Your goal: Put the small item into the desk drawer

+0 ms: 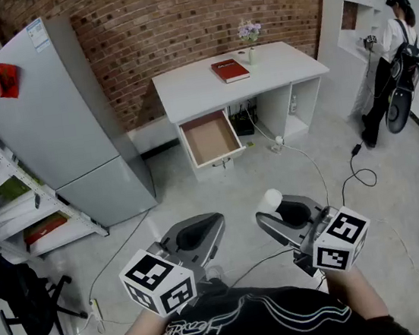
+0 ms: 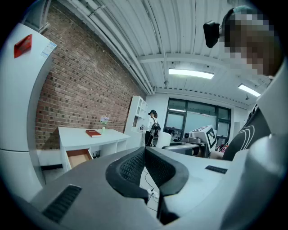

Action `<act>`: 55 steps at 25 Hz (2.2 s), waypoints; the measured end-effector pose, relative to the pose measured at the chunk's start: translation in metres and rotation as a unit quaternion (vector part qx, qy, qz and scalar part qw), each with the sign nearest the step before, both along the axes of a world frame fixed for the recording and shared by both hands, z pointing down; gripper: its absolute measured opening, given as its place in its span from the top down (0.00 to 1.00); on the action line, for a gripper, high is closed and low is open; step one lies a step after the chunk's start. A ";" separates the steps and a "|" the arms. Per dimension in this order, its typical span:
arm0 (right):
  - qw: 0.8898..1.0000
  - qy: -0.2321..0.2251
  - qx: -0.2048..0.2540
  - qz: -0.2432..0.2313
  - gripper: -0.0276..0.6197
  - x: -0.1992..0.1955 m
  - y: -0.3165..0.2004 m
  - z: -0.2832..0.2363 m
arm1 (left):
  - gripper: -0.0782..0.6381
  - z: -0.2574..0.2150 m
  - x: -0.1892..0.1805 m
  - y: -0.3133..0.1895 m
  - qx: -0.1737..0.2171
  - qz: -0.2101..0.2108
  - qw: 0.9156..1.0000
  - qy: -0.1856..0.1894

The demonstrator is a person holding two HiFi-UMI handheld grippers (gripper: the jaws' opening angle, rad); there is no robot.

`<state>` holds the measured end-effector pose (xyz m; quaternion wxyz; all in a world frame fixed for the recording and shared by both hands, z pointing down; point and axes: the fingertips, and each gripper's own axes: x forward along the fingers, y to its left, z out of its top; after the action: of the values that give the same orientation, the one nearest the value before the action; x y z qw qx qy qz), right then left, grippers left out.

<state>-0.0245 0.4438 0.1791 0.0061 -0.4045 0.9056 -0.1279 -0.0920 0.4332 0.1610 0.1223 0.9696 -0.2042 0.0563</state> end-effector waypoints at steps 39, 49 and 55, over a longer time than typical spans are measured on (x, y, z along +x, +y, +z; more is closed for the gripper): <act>0.994 -0.044 -0.075 0.069 0.74 0.095 -0.154 0.075 | 0.86 0.074 0.071 -0.181 -0.067 0.011 0.998 0.000; 0.987 -0.040 -0.147 0.045 0.74 0.113 -0.358 0.112 | 0.86 0.119 0.101 -0.380 -0.125 -0.006 0.992 -0.028; 0.983 -0.038 -0.180 0.023 0.74 0.114 -0.476 0.137 | 0.86 0.156 0.109 -0.494 -0.141 -0.021 0.989 -0.040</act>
<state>0.0894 -0.0326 0.3163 -0.0296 -0.4141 0.8573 -0.3043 0.0167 -0.0611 0.3174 0.2510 0.9351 -0.2190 0.1212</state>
